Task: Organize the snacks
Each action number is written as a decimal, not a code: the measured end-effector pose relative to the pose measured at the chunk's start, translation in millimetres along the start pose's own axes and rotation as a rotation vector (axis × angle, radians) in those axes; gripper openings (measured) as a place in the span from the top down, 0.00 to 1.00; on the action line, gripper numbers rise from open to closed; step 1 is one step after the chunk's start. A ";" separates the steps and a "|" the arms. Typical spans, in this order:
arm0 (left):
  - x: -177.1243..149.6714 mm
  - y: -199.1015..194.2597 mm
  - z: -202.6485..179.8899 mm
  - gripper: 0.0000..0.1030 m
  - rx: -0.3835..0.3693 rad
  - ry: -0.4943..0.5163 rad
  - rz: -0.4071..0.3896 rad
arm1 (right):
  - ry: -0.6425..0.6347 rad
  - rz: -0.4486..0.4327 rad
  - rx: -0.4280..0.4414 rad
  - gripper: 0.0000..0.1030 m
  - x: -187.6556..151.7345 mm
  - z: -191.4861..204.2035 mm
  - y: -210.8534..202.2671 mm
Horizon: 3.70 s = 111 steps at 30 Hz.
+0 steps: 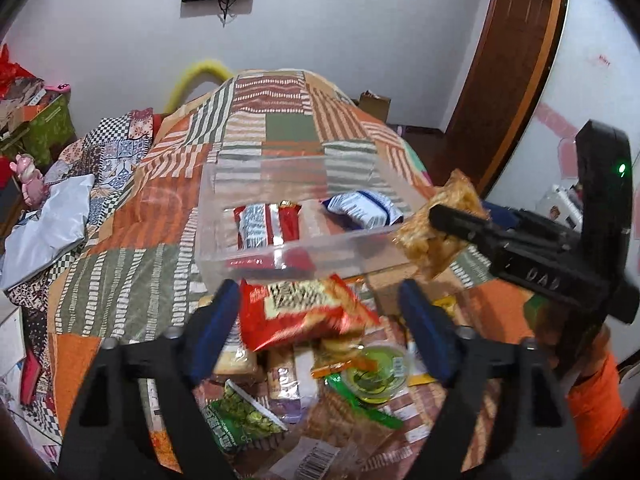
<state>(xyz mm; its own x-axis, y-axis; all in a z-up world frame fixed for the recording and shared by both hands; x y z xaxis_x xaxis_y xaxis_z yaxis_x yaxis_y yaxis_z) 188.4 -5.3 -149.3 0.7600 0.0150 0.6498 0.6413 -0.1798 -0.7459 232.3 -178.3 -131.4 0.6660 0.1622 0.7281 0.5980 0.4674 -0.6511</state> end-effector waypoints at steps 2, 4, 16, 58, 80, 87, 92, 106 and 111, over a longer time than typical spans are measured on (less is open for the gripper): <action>-5.4 6.0 0.8 0.15 -0.002 0.000 0.019 | 0.010 0.002 -0.001 0.43 -0.9 -3.3 -1.0; -9.4 12.9 -0.7 0.14 -0.014 0.000 0.044 | 0.023 0.004 0.002 0.45 -0.8 -6.6 -1.4; -23.9 44.7 -0.4 0.13 0.004 0.024 0.152 | 0.003 0.069 -0.012 0.61 -18.9 -13.6 8.9; -45.4 83.3 76.0 0.36 0.027 -0.097 0.233 | 0.015 0.247 0.031 0.61 -56.5 -12.9 63.8; -57.4 71.0 88.0 0.47 0.049 -0.144 0.221 | -0.003 0.181 0.037 0.70 -48.6 -2.2 36.1; -41.1 37.0 87.9 0.47 0.077 -0.134 0.146 | -0.017 0.116 0.057 0.71 -30.4 5.7 16.0; -19.5 19.0 80.8 0.47 0.073 -0.118 0.084 | -0.029 0.079 0.068 0.71 -16.4 13.1 8.8; 34.1 24.5 50.7 0.47 -0.003 -0.102 0.009 | -0.023 0.019 0.084 0.71 17.3 19.2 19.5; 48.9 34.6 46.3 0.47 -0.009 -0.096 -0.002 | -0.024 0.014 0.082 0.71 27.0 20.5 27.6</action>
<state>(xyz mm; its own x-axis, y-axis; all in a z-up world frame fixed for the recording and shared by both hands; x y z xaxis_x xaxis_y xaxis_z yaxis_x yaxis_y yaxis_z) 252.6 34.8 -150.2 0.7658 0.1097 0.6336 0.6419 -0.1887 -0.7432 257.6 -143.2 -125.3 0.6621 0.1897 0.7250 0.5499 0.5343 -0.6420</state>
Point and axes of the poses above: each gripper's, at about its wrist camera, not at the fingertips, and y roughly the way its jaws point, z to its left, x to its top, the point moved 9 cm from there along y, roughly the way its jaws point, and after that the axes turned 2 degrees about z, right-handed, at the moved point
